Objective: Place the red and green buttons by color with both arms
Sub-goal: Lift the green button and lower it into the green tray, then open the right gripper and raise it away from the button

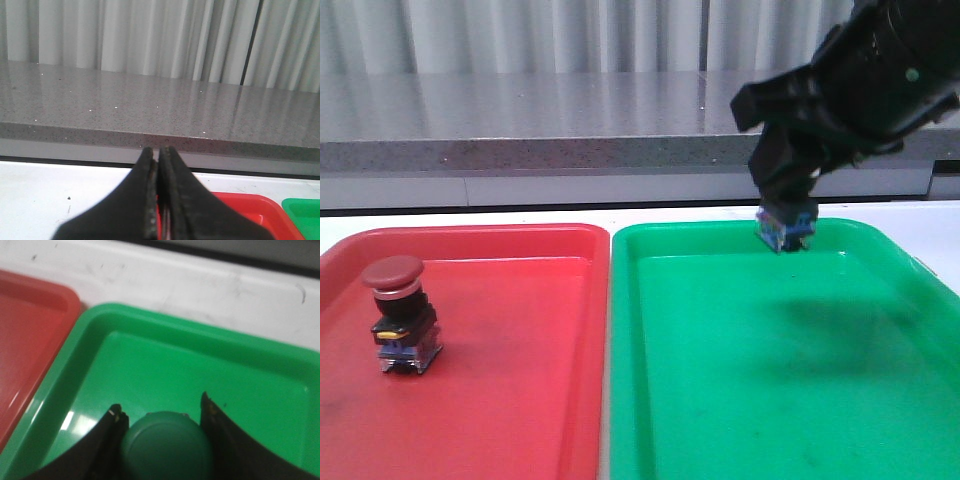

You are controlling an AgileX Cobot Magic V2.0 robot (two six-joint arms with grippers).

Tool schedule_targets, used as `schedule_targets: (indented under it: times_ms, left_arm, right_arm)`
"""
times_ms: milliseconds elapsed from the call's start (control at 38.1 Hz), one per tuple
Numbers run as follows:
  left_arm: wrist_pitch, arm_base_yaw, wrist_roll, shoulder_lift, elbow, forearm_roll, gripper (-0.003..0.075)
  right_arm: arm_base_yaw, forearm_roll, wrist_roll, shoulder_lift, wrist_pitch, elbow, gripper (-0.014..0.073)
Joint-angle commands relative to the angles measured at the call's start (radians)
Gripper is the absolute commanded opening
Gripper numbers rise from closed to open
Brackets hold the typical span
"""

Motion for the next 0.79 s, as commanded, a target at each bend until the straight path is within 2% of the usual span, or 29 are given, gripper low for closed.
schedule_targets:
  times_ms: [0, 131, 210, 315, 604, 683, 762]
  left_arm:
    - [-0.08, -0.007, -0.005, -0.015, -0.027, -0.006, -0.002]
    - [-0.08, -0.007, -0.005, -0.015, -0.027, -0.006, -0.002]
    - [-0.08, -0.007, -0.005, -0.015, -0.027, -0.006, -0.002]
    - [-0.08, -0.007, -0.005, -0.015, -0.027, -0.006, -0.002]
    - [-0.08, -0.007, -0.005, -0.015, -0.027, -0.006, -0.002]
    - [-0.08, -0.007, -0.005, -0.015, -0.027, -0.006, -0.002]
    - [-0.08, -0.007, -0.005, -0.015, -0.027, -0.006, -0.002]
  right_arm:
    - [0.032, 0.004, -0.002, -0.035, -0.118, 0.067, 0.0045]
    - [0.038, 0.004, -0.002, -0.008, -0.173, 0.117, 0.0056]
    - [0.038, 0.004, -0.002, 0.008, -0.179, 0.127, 0.0097]
    - [0.038, 0.004, -0.002, 0.021, -0.175, 0.128, 0.0186]
    - [0.038, 0.009, -0.001, -0.055, -0.173, 0.127, 0.052]
    - [0.038, 0.009, -0.001, -0.115, -0.172, 0.125, 0.0559]
    - [0.033, 0.009, -0.001, -0.172, -0.163, 0.111, 0.056]
